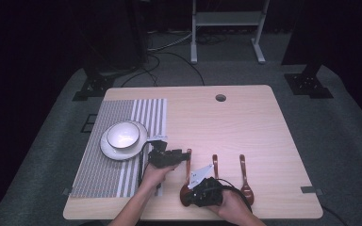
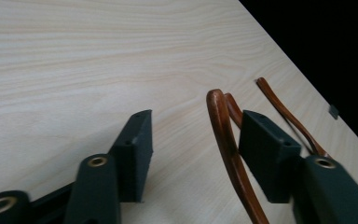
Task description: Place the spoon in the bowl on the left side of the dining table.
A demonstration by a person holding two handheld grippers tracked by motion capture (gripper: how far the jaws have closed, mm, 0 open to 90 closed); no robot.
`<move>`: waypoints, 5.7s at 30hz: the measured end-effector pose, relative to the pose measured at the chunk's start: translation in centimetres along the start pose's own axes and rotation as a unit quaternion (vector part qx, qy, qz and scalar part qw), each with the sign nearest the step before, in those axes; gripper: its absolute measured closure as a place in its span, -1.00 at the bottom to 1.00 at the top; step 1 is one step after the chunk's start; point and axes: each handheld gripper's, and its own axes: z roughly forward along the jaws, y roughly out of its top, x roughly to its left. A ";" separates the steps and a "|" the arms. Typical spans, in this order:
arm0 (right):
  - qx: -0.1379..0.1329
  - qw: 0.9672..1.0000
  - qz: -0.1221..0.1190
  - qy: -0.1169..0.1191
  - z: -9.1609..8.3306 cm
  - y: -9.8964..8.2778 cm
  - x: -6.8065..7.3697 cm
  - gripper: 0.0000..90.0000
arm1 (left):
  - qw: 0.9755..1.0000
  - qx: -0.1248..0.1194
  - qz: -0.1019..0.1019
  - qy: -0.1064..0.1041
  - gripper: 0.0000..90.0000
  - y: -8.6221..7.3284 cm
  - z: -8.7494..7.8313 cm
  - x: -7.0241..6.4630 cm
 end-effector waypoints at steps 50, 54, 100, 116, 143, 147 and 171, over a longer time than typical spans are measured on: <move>-0.165 0.962 0.198 -0.086 -12.2 -11.5 -2.8 -0.02 | 0.994 -0.088 -0.006 -0.062 0.87 3.4 -4.6 -1.1; -0.185 0.955 0.209 -0.102 -13.4 -12.4 -2.9 -0.06 | 0.994 -0.093 0.004 -0.050 0.87 4.3 -5.5 -1.1; -0.204 0.941 0.236 -0.128 -14.5 -13.8 -3.7 -0.17 | 0.983 -0.152 0.001 0.101 0.87 13.0 -14.8 4.3; -0.205 0.942 0.235 -0.127 -14.6 -13.8 -3.6 -0.17 | 0.976 -0.167 -0.021 0.137 0.87 13.7 -16.7 6.6; -0.199 0.944 0.230 -0.128 -14.5 -13.6 -3.5 -0.17 | 0.960 -0.197 -0.072 0.183 0.87 12.8 -18.4 10.3; -0.198 0.944 0.230 -0.128 -14.4 -13.7 -3.5 -0.17 | 0.960 -0.199 -0.077 0.183 0.87 12.6 -18.5 10.6; -0.197 0.944 0.231 -0.130 -14.5 -13.8 -3.6 -0.17 | 0.946 -0.223 -0.125 0.198 0.87 10.9 -18.3 13.2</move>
